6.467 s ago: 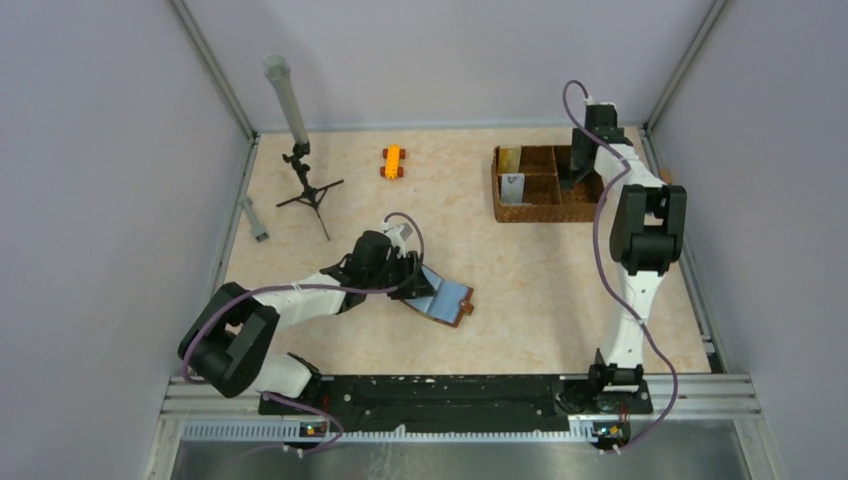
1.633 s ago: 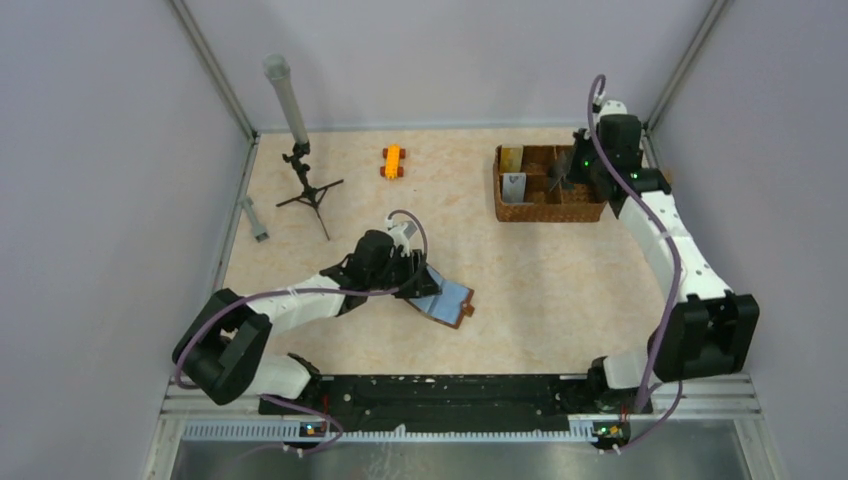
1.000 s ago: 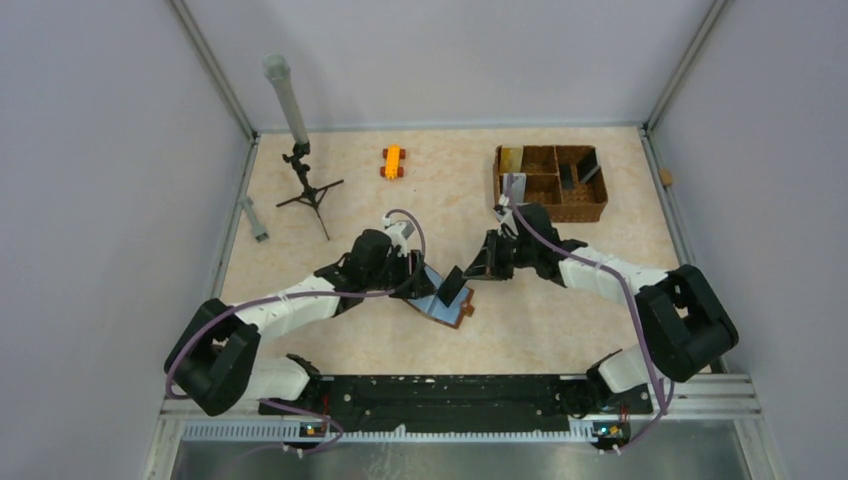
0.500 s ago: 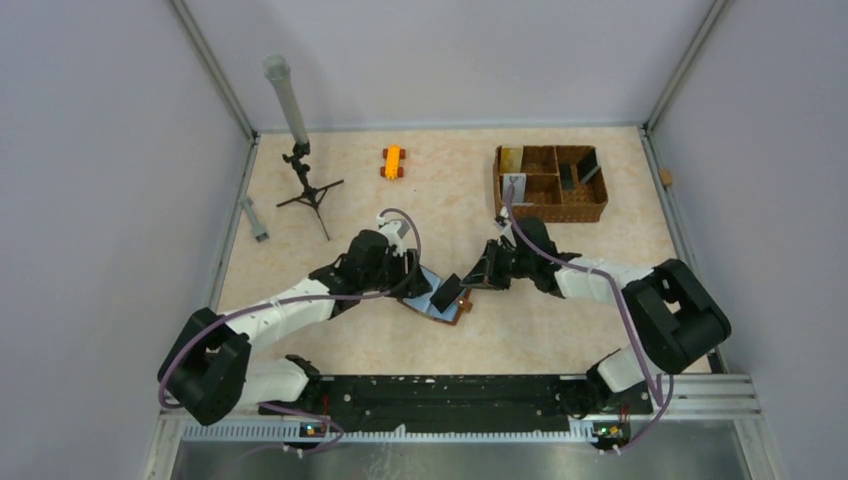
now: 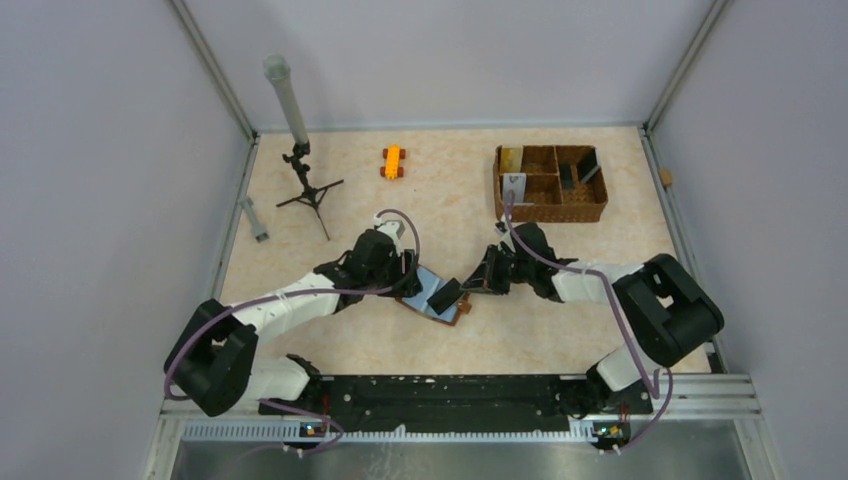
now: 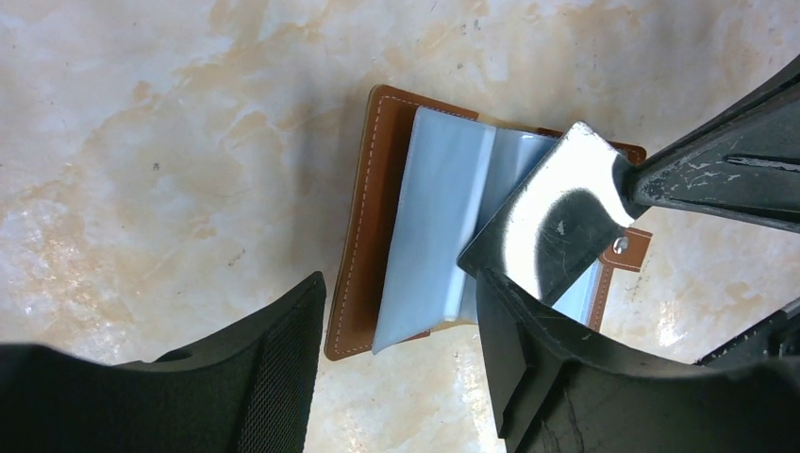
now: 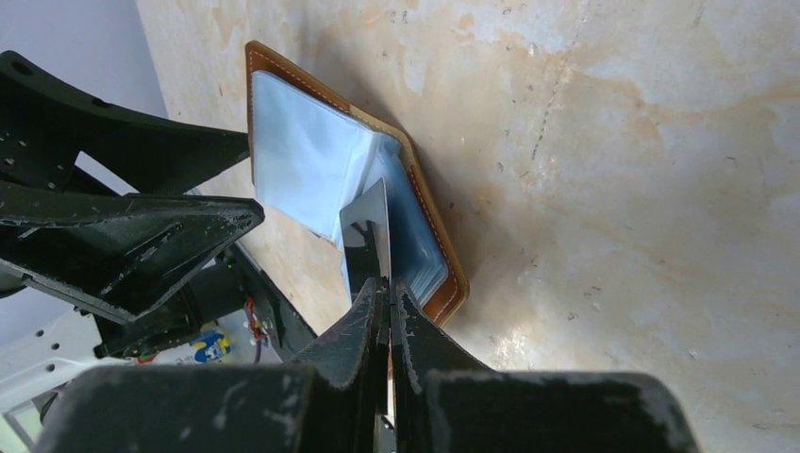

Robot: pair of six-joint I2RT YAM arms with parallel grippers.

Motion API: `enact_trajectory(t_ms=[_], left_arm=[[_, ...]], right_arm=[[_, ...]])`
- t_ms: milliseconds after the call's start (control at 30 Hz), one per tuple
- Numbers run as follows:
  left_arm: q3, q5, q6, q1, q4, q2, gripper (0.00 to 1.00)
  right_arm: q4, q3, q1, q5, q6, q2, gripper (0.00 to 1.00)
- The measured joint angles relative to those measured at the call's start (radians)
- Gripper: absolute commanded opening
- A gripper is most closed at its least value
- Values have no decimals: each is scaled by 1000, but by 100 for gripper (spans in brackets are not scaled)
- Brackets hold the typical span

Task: Put the credit cards into the card holder
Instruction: Insert the credit card into the card holder.

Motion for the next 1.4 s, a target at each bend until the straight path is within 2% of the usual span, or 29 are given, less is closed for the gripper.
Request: enact_trajectory(t_ms=[267,533,1400], left_arm=[[0,18,-28,8,18,28,41],[-14,37,-51,11,41,50,25],[-25,75,2,13,46,53,24]], right_arm=[[27,-4,8,9,3,32,0],[47,-4,17,8,8,68,0],[25,86,27,-23,-79,172,0]])
